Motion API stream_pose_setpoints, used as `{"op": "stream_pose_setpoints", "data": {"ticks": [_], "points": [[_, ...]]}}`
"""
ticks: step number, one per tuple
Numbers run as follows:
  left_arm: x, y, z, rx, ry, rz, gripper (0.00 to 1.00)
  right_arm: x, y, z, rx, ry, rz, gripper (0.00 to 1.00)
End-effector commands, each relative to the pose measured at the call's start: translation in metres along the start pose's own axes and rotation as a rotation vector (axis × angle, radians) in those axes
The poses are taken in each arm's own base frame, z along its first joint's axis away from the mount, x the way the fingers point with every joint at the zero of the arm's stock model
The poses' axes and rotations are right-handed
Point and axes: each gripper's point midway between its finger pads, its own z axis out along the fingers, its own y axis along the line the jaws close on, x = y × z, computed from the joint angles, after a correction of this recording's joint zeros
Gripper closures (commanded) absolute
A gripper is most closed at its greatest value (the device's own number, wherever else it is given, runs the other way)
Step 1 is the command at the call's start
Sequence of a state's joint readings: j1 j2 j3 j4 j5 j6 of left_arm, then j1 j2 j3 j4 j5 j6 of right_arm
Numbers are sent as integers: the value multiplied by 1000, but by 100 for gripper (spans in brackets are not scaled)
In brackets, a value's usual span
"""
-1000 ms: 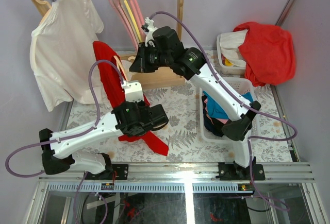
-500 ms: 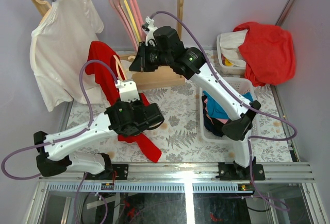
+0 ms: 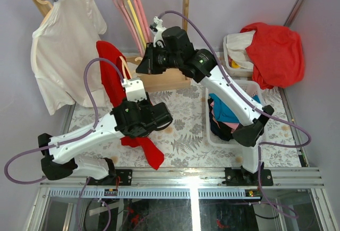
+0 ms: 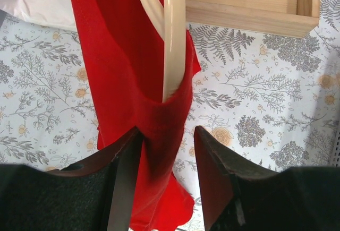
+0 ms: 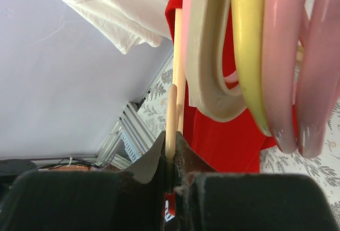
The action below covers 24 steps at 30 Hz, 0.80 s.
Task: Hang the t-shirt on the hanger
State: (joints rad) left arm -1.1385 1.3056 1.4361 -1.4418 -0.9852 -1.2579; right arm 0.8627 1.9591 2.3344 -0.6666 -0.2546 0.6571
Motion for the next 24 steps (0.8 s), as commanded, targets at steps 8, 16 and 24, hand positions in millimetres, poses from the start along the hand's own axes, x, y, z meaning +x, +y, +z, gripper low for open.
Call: {"op": "stream_pose_setpoints", "data": {"ticks": [8,16,24], "points": [[-2,3,12,-65,-48,46,58,-43,37,-56,-114,-138,-53,100],[-7,3,13,-71,-59,47,75,-41,37,-54,-130,-126,-48,100],[-13,14,13,-78,-66,30,100,-37,40,-50,-165,-109,-35,100]]}}
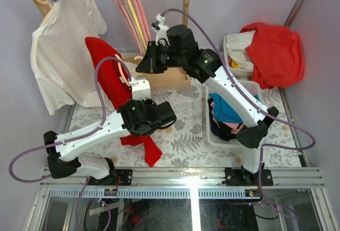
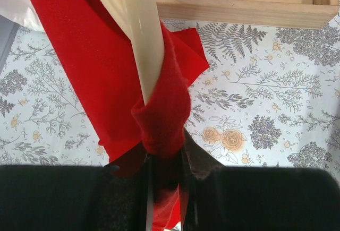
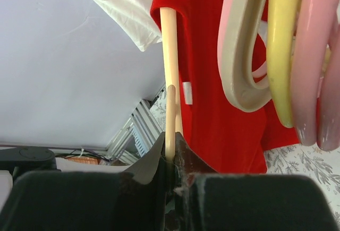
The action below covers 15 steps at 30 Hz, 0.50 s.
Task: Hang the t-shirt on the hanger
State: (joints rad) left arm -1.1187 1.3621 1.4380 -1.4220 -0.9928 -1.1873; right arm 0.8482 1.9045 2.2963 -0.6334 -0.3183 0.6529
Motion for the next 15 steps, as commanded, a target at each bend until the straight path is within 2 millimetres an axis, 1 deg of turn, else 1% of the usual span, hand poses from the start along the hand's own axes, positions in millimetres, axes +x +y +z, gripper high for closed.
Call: {"op": "stream_pose_setpoints", "data": {"ticks": [1,6,11,13,14,15], "points": [[-18,22,1,-40,-65,-67,100,-31,28,-29,-98,-96,-24,100],[-25,26,-2,-28,-77,-72,100,-26,25,-25,-99,-84,-22,100],[-34,27,-9,-3,-80,-76,100,-22,16,-24,-70,-77,-28,100],[-35,28,-11,14,-78,-86,100,-19,13,-24,-57,-71,-32,93],[-36,27,-12,25,-77,-92,100,-19,12,-24,-53,-71,-36,87],[-37,28,-13,33,-79,-97,100,-19,12,-26,-50,-71,-41,78]]}}
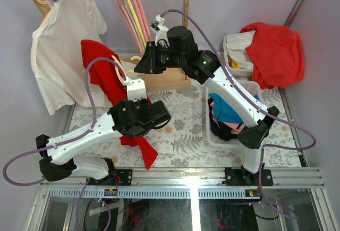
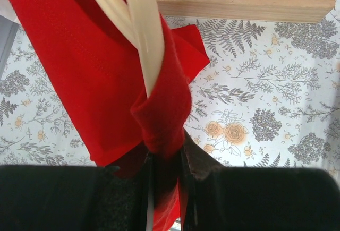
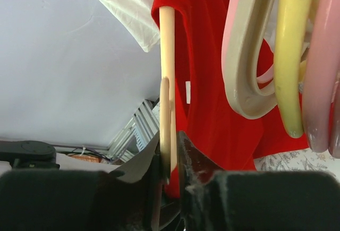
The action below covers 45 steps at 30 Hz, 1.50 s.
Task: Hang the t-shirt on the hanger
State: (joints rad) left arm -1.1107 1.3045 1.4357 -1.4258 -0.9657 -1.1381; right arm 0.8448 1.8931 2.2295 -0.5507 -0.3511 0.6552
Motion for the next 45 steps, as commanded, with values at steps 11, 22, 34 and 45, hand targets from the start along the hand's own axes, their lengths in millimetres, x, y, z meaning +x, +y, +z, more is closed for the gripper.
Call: {"op": "stream_pose_setpoints", "data": {"ticks": [11,22,34,45], "points": [[-49,15,-16,72,-134,-132,100,-30,12,-74,66,-110,-128,42],[-75,5,-19,230,-200,-175,100,-23,4,-188,201,-270,-226,16],[-169,-2,-49,460,-317,-226,100,8,-24,-259,386,-305,-292,8],[-230,7,-64,515,-370,-228,100,18,-40,-267,447,-291,-314,4]]}}
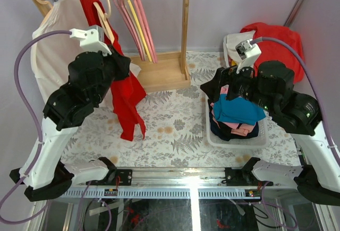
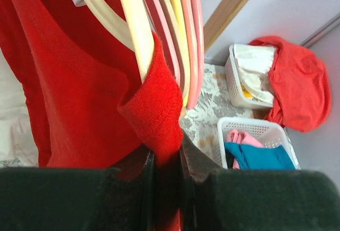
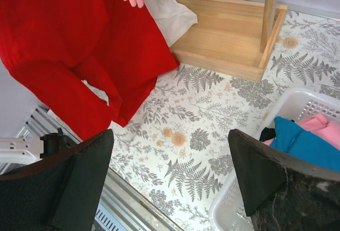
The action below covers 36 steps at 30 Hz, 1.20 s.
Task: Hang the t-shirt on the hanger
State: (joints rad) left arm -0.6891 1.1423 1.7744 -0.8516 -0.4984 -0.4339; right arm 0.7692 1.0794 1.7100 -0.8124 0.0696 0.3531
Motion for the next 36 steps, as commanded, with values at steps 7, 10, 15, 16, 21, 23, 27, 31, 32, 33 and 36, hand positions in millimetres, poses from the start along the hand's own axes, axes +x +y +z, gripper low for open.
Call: {"op": "stream_pose_setpoints", "data": {"ticks": [7,10,15,16,21,23,27,31,32,33,36], "points": [[-41,27,48,68,-24,-66,100,4,-7,4,18,5,-57,3],[-51,29,50,111,-39,-84,100,8,-9,8,25,22,-69,3],[-61,39,53,176,-40,-86,100,17,-12,14,31,49,-80,2],[-63,45,54,178,-42,-95,100,18,-12,14,34,53,-80,2],[-78,58,55,260,-56,-149,100,26,-14,18,35,66,-75,2],[-83,58,55,293,-62,-169,100,30,-15,20,37,74,-74,2],[-92,62,59,317,-60,-186,100,36,-18,21,45,79,-79,2],[-98,59,58,405,-56,-218,100,36,-21,20,52,82,-91,2],[-99,61,58,410,-55,-226,100,36,-20,20,52,83,-93,2],[-100,64,60,409,-57,-232,100,36,-20,20,51,83,-95,2],[-102,77,63,390,-56,-256,100,37,-21,19,52,82,-96,2]]}}
